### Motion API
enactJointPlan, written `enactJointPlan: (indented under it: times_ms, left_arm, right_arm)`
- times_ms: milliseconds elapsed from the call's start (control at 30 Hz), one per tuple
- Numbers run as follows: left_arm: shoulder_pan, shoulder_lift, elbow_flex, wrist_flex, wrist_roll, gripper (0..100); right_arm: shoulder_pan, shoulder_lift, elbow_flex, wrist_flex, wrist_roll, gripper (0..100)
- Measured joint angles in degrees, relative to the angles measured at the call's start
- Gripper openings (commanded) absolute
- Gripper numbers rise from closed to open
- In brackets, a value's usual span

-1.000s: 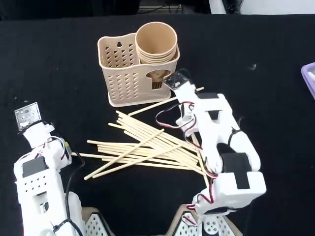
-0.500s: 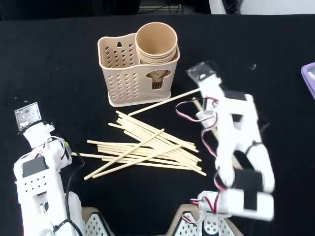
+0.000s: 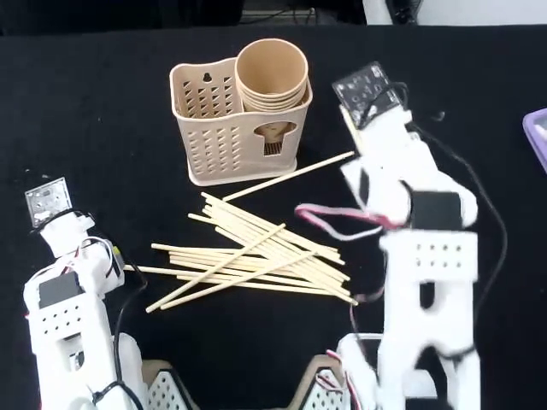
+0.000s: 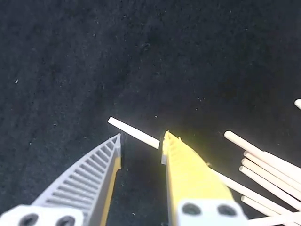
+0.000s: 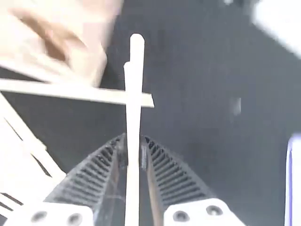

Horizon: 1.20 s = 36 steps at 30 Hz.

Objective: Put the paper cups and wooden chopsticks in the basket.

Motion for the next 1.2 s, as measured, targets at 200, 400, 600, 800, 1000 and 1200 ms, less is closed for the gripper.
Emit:
enactJointPlan:
  times_ms: [200,400,600,800,1000,1200]
  left_arm:
    - [0.0,0.0,0.0,0.0,0.0,15]
    - [0.0,0.0,0.0,0.0,0.0,14]
    - [0.0,0.0,0.0,0.0,0.0,14]
    - [0.0,0.0,0.18,-0.09,0.0,14]
    - [0.0,-0.18,0.53,-0.09,0.0,14]
    - [0.0,-0.18,0.53,-0.09,0.0,14]
  right_arm:
    - [-11.6,-2.11,-14.33,6.24,-6.59,1.1]
    - [-20.57,-1.05,-24.44,5.54,-11.52,1.1]
    - [-23.74,6.33,-31.82,-2.02,-17.49,1.1]
    - [-24.35,15.91,-39.91,-10.37,-25.49,1.1]
    - [-25.93,24.62,-50.02,-18.02,-29.63,1.1]
    - [-26.02,33.76,-56.09,-22.77,-34.11,1.1]
